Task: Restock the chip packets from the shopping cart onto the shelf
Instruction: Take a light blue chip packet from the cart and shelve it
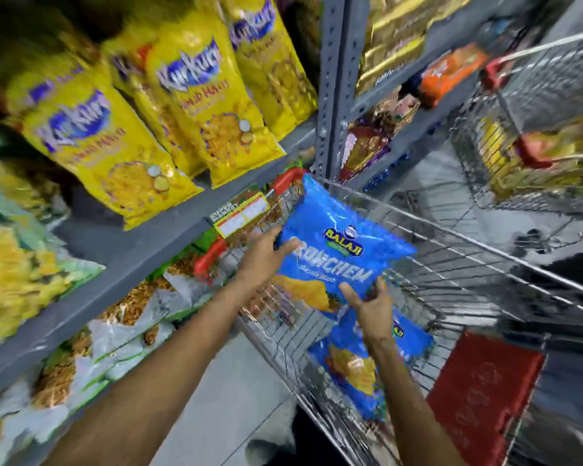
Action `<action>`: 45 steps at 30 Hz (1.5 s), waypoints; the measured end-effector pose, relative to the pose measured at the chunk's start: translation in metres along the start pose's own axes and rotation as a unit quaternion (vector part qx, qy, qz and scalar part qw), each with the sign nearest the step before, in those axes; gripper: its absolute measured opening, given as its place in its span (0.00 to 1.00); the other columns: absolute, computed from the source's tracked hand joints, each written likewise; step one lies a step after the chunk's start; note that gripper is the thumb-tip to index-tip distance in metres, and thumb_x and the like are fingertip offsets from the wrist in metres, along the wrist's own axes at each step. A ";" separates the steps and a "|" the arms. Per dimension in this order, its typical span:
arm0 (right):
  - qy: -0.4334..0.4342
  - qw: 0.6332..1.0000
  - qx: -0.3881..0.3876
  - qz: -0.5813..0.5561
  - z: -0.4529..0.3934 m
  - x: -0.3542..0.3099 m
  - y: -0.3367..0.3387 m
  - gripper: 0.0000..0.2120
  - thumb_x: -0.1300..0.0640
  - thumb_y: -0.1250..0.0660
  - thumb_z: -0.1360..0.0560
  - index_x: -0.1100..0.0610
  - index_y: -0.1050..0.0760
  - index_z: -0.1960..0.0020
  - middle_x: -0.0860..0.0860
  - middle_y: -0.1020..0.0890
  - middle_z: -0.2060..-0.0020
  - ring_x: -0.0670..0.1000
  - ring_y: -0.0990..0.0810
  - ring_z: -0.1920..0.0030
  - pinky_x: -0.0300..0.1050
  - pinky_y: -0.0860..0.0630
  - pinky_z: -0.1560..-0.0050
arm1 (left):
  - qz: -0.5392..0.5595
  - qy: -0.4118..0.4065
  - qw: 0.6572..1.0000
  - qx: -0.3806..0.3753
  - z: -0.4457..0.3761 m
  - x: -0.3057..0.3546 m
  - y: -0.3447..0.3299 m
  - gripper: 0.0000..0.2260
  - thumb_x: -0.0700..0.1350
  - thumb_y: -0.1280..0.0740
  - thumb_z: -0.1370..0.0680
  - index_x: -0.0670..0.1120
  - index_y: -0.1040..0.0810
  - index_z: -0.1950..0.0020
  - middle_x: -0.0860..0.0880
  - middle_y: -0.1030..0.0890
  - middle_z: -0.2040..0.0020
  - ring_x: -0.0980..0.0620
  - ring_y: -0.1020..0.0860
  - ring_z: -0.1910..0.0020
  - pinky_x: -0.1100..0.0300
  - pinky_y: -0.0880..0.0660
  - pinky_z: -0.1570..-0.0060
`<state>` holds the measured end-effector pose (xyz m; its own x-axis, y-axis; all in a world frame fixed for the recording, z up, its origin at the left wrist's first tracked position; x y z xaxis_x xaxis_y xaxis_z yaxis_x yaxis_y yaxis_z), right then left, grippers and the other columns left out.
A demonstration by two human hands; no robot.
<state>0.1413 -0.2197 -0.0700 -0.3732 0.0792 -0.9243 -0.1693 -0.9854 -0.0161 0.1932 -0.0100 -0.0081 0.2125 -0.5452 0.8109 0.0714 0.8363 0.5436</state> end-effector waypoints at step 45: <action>0.328 0.835 -0.441 -0.010 0.209 -0.508 -0.385 0.43 0.52 0.27 0.29 0.58 0.49 0.23 0.58 0.43 0.23 0.57 0.36 0.26 0.58 0.36 0.27 | 0.031 -0.093 0.820 0.564 0.237 0.211 0.530 0.19 0.59 0.38 0.24 0.46 0.31 0.67 0.51 0.30 0.69 0.48 0.31 0.65 0.56 0.38 0.72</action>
<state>0.2059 0.1511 0.4857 0.2500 0.2820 -0.9263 0.6766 -0.7352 -0.0412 0.0450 0.3050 0.5023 0.0212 -0.5909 0.8064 -0.9032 0.3345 0.2689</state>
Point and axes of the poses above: each hand's wrist, its own z-axis away from the middle knuckle, its own y-axis out of the back of the hand, x = y × z, the point moved 1 cm from there along -z, towards the middle knuckle
